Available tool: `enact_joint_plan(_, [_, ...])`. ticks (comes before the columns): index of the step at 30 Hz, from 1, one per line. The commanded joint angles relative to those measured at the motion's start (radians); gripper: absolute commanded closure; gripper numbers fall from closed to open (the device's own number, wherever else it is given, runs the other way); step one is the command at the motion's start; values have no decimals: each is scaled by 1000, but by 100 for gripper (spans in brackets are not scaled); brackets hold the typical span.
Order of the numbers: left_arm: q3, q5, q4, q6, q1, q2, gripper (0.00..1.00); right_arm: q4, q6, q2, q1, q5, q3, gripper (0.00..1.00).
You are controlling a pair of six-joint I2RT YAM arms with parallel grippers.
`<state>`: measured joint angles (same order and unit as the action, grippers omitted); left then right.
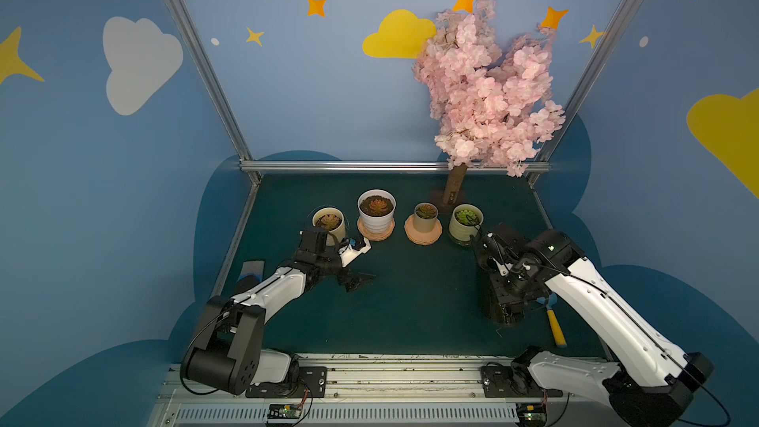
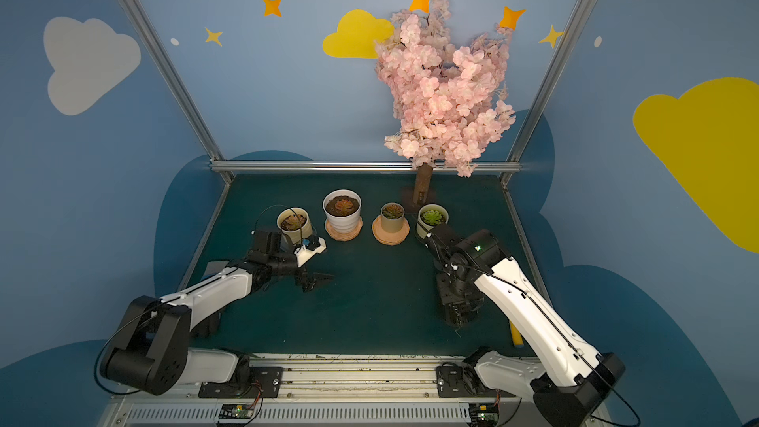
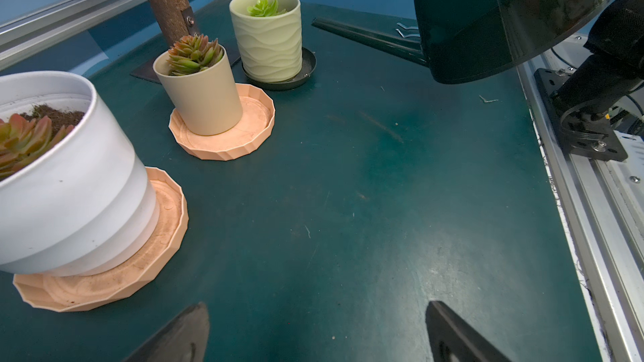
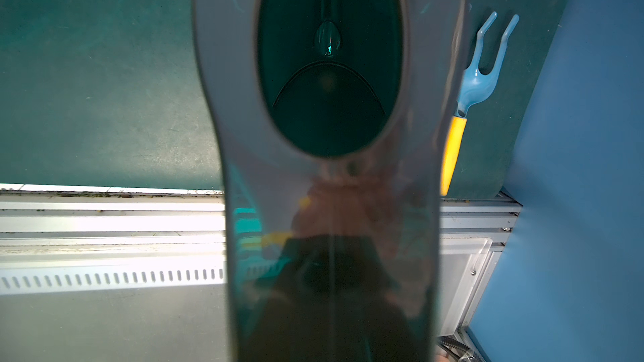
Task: Water the succulent around the soil edge
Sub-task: Water the soil of the potted plant with water.
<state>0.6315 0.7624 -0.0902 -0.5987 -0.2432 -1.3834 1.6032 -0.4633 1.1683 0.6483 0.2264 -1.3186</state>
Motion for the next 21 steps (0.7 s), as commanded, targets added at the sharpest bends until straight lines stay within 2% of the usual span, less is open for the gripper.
enact_joint_plan(1, [8, 6, 23, -8, -3, 6, 0, 191, -8, -10, -6, 35, -32, 100])
enact_joint_plan(21, [5, 4, 21, -10, -2, 10, 0, 186, 6, 12, -6, 30, -45, 100])
